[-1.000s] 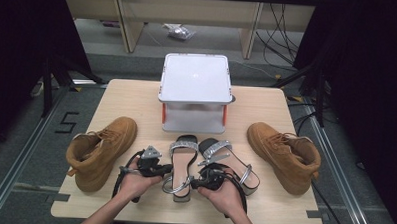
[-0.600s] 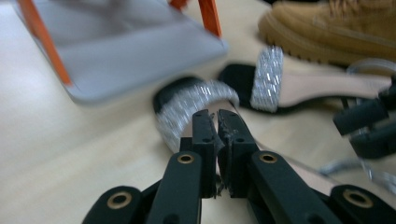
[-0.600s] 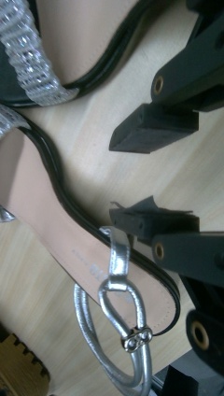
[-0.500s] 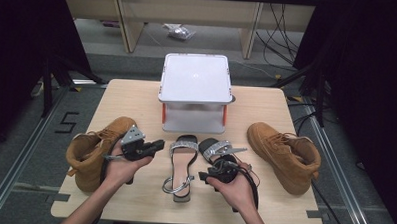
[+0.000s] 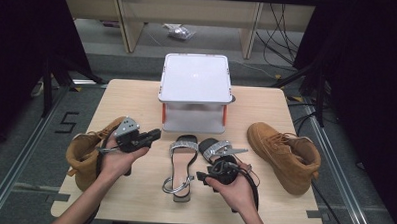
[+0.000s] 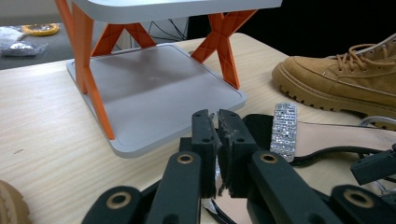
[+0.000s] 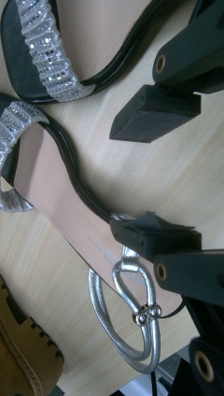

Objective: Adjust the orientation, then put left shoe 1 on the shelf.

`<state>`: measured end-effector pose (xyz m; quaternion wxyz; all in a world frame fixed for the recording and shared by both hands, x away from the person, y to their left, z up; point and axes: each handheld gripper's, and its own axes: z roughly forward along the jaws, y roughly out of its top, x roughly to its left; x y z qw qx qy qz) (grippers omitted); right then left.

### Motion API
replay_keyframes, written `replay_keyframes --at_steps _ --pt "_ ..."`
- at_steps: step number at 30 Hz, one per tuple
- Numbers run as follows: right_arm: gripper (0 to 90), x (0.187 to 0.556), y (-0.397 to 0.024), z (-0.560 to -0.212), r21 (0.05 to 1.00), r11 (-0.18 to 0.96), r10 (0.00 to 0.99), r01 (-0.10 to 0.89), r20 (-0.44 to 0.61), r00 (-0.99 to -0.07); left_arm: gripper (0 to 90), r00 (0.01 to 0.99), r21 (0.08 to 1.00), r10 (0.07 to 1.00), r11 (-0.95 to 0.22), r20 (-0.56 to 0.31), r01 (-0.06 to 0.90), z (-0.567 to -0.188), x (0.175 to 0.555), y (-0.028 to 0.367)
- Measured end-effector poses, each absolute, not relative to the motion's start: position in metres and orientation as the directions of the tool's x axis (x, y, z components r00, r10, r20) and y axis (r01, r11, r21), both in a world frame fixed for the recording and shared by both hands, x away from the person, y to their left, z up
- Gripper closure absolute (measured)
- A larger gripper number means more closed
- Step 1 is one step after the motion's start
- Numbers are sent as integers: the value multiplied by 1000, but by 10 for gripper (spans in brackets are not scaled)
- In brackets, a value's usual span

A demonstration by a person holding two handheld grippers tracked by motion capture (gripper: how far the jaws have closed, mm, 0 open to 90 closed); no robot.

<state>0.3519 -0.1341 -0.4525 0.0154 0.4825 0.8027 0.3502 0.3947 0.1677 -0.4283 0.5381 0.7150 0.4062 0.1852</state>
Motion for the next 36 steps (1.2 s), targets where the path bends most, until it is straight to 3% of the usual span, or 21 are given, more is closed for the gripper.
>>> replay_keyframes --at_steps 6,7,18,31,36 --pt "501 356 -131 -451 581 300 787 756 297 -541 845 591 922 788 -85 -170 378 -426 394 169" --pt "499 357 -131 -453 610 312 759 728 302 -577 845 592 924 789 -84 -167 373 -424 395 169" --pt "441 363 -108 -438 594 223 820 773 314 -479 835 584 944 796 -53 -157 326 -402 418 165" --pt "416 380 -84 -441 564 256 832 785 285 -476 855 575 953 805 -41 -146 300 -382 461 147" --pt "368 384 -65 -444 507 282 840 814 279 -465 853 566 954 812 -41 -142 298 -382 474 142"
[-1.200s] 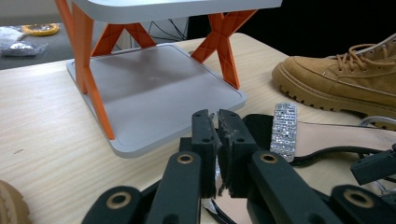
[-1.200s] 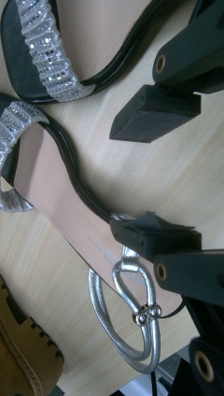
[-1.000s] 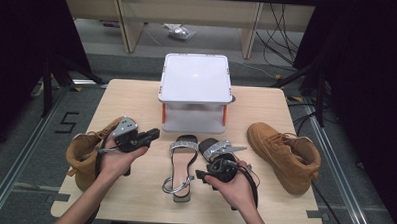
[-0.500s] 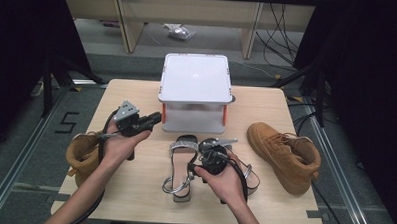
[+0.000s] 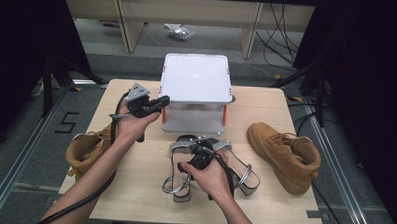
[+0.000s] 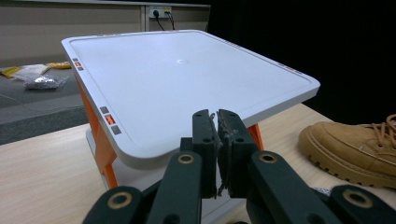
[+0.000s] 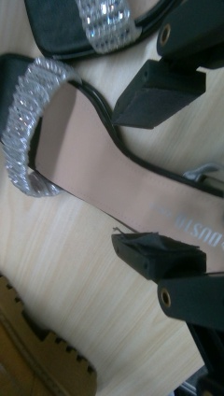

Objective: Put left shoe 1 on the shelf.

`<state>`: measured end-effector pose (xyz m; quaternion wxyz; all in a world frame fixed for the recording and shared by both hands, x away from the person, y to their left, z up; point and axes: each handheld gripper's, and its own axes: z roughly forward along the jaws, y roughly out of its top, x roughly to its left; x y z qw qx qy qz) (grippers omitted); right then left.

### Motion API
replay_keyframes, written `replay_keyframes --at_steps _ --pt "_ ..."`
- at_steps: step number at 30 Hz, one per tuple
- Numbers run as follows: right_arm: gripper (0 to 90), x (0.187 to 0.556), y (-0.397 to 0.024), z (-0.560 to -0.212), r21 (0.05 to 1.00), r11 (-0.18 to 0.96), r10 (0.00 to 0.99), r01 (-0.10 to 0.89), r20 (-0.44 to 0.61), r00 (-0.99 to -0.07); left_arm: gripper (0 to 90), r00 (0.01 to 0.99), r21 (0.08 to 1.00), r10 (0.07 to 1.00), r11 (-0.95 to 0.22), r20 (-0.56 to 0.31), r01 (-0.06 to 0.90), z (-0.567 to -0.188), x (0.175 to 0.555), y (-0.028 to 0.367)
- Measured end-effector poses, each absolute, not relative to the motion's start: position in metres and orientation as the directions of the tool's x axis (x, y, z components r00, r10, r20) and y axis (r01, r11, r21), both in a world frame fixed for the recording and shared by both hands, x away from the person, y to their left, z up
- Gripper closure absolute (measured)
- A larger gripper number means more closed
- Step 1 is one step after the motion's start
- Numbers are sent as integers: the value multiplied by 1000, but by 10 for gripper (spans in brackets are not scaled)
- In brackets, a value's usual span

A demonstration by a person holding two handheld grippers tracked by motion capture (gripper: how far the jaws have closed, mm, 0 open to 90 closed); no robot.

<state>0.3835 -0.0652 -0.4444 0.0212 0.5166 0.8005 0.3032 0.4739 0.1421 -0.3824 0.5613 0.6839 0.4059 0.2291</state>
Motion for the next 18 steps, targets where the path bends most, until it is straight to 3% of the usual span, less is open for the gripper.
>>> replay_keyframes --at_steps 2,7,11,15,16,18 --pt "365 385 -64 -445 507 295 836 810 274 -476 852 563 954 814 -41 -141 298 -383 476 141" --pt "339 388 -45 -444 397 218 880 891 314 -356 838 549 954 825 -44 -133 298 -385 488 139" --pt "325 391 -40 -455 397 274 879 876 266 -395 830 537 952 834 -51 -127 303 -388 494 138" --pt "308 390 -36 -461 342 243 898 908 274 -344 822 531 948 838 -55 -126 312 -393 498 138" --pt "306 393 -38 -465 378 280 879 882 267 -394 819 526 948 840 -49 -130 314 -394 499 137" --pt "295 391 -35 -466 339 253 893 906 278 -354 819 520 948 843 -41 -137 315 -395 501 138"
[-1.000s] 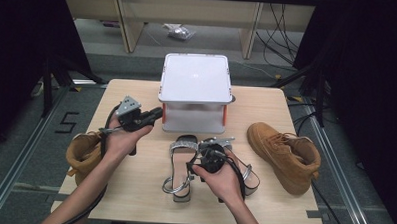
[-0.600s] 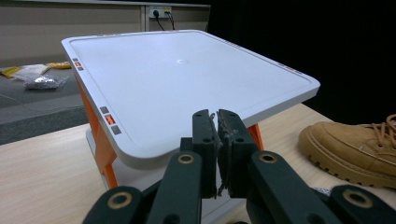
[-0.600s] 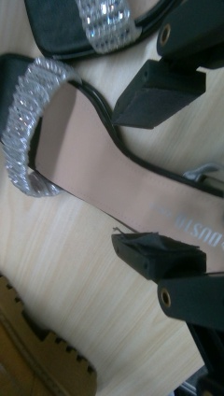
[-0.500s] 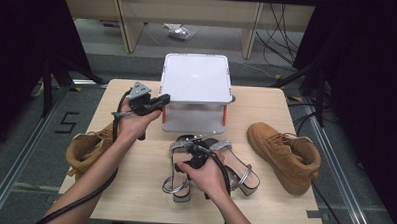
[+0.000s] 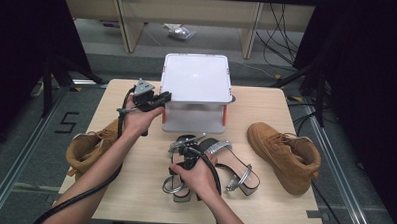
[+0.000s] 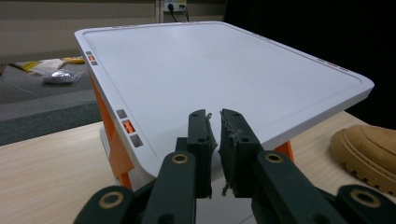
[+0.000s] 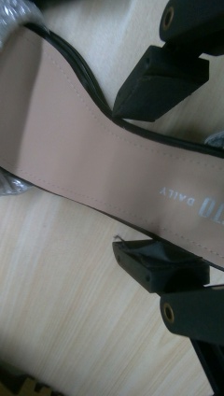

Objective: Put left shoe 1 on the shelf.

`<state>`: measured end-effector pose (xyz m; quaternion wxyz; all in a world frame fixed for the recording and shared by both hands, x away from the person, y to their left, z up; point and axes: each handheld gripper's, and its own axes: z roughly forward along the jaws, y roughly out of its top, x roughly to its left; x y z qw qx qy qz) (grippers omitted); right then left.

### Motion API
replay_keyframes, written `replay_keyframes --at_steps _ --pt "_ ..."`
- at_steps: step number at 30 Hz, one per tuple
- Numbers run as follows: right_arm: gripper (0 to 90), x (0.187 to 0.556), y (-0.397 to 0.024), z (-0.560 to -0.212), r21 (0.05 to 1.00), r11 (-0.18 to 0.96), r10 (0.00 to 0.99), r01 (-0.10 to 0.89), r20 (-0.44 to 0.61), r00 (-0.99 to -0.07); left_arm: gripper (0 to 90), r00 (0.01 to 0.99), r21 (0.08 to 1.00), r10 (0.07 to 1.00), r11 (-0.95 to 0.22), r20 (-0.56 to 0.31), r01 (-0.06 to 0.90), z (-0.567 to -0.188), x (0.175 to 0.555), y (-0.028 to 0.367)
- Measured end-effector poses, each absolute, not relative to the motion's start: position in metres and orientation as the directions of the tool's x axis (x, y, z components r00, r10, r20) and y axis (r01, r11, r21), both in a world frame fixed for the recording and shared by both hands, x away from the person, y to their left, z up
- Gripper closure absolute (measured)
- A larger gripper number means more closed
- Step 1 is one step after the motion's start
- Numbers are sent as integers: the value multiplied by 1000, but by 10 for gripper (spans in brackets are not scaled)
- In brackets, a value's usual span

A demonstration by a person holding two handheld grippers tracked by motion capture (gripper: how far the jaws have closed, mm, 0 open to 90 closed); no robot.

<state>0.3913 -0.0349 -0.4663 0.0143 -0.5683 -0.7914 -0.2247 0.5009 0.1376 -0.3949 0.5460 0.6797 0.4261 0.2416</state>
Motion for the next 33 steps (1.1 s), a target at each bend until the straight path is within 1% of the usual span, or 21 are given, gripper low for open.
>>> replay_keyframes --at_steps 1,4,6,7,8,10,11,14,15,18,19,20,22,24,25,26,27,29,31,32,33 --pt "292 390 -33 -466 327 235 899 916 285 -332 818 520 948 843 -43 -135 315 -395 502 137" --pt "278 391 -31 -466 321 240 903 916 273 -332 821 513 946 848 -47 -132 321 -395 503 136" --pt "276 394 -33 -470 359 298 884 885 247 -398 831 510 944 850 -47 -135 328 -394 504 135" --pt "276 394 -33 -470 359 298 884 885 247 -398 836 510 944 850 -47 -135 328 -394 504 135" --pt "279 392 -30 -468 306 250 906 919 261 -333 836 505 941 852 -48 -137 336 -393 504 135" --pt "282 394 -31 -471 299 249 904 921 271 -332 846 501 940 854 -45 -139 338 -393 504 134" --pt "282 396 -33 -472 314 277 891 908 268 -365 851 499 940 856 -46 -137 338 -393 504 134" --pt "299 397 -34 -470 272 265 896 925 286 -340 857 498 938 857 -55 -131 341 -392 504 133" --pt "325 401 -39 -470 290 321 874 902 277 -400 858 498 937 857 -53 -134 344 -392 505 133" --pt "349 401 -40 -466 250 330 876 910 278 -394 860 499 937 857 -55 -133 344 -392 505 133" --pt "372 403 -45 -464 247 386 861 889 248 -443 861 499 937 856 -57 -132 346 -392 505 133" --pt "381 402 -46 -463 239 379 867 894 248 -433 862 499 937 856 -57 -132 346 -392 505 133" --pt "392 403 -49 -462 236 404 860 884 232 -455 865 499 936 857 -61 -128 346 -392 505 133" --pt "409 404 -55 -460 228 455 844 861 199 -498 866 499 936 857 -62 -128 348 -392 505 133" --pt "409 405 -57 -461 251 485 827 837 179 -533 866 500 935 857 -63 -128 348 -391 505 133" --pt "409 405 -57 -461 251 485 827 837 179 -533 866 500 935 857 -63 -128 348 -391 505 133" --pt "401 402 -53 -459 218 458 847 862 186 -497 866 503 935 855 -65 -128 348 -391 506 133" --pt "393 402 -52 -458 213 464 846 860 181 -501 866 502 935 855 -61 -131 349 -392 506 134" --pt "346 404 -51 -462 231 506 824 831 153 -545 866 502 935 855 -61 -132 350 -392 506 133" --pt "340 401 -47 -463 208 471 846 857 167 -506 866 501 935 855 -60 -132 349 -391 506 133" --pt "333 402 -46 -465 205 479 846 854 155 -511 866 502 935 855 -62 -131 349 -391 506 133"
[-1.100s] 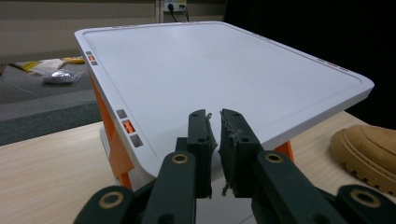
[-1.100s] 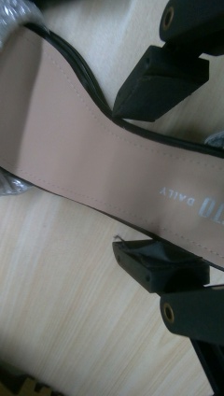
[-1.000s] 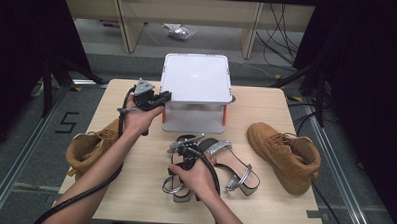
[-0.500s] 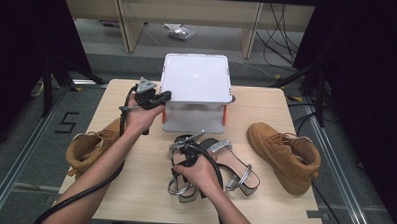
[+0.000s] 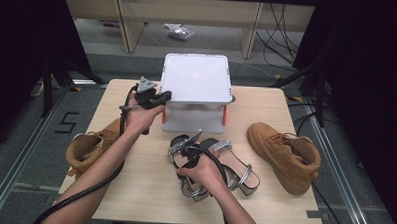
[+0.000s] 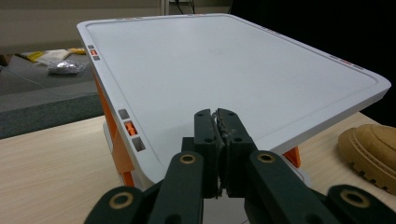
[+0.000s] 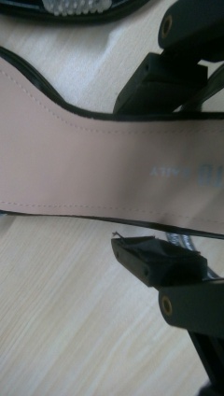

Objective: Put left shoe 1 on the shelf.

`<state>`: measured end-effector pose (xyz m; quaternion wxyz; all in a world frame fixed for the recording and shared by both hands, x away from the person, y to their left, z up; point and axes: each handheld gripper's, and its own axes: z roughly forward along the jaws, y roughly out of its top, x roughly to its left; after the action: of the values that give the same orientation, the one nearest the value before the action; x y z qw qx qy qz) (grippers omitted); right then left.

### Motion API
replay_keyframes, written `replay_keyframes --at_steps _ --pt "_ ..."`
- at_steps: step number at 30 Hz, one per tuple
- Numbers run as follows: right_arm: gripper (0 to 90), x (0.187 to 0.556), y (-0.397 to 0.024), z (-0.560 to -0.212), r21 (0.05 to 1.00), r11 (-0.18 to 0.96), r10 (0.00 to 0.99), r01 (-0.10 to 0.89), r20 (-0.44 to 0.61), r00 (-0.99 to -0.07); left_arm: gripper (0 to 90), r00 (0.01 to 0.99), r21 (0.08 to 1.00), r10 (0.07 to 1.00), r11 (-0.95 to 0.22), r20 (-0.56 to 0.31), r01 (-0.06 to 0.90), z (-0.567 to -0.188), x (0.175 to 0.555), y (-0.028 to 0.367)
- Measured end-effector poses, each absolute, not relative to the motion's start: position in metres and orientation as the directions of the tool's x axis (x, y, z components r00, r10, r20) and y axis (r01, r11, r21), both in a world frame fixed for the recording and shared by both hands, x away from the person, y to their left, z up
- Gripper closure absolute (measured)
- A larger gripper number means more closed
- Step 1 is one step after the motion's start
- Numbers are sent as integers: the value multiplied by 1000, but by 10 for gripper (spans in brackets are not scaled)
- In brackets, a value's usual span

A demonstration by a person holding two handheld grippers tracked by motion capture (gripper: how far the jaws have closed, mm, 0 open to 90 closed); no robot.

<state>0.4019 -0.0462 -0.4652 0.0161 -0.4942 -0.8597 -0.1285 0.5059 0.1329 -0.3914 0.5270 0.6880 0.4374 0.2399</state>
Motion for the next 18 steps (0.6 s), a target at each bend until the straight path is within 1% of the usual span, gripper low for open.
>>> replay_keyframes --at_steps 2,3,5,6,7,8,13,15,17,18 --pt "331 402 -44 -468 200 487 843 850 144 -518 866 502 935 855 -64 -130 350 -391 506 133" --pt "329 404 -43 -471 195 517 831 834 121 -543 867 503 934 854 -65 -131 352 -391 506 133" --pt "330 404 -41 -471 185 501 840 845 130 -527 868 504 933 854 -66 -130 353 -391 506 133" --pt "347 406 -39 -471 172 518 833 838 122 -540 869 503 933 854 -65 -131 353 -391 506 133" --pt "350 405 -38 -471 161 509 840 846 120 -529 870 503 933 854 -65 -131 353 -391 506 133" --pt "357 408 -38 -472 162 534 826 830 110 -553 872 502 934 855 -62 -132 352 -391 506 133" --pt "414 411 -36 -470 135 533 834 835 84 -546 874 505 933 853 -64 -133 354 -391 506 133" --pt "418 411 -36 -470 135 540 829 831 81 -553 873 506 933 852 -65 -133 355 -391 506 133" --pt "424 411 -36 -470 134 524 839 841 90 -537 874 507 933 852 -68 -130 354 -391 506 133" --pt "429 413 -40 -470 144 542 825 828 98 -556 874 507 933 852 -68 -131 354 -391 507 133"
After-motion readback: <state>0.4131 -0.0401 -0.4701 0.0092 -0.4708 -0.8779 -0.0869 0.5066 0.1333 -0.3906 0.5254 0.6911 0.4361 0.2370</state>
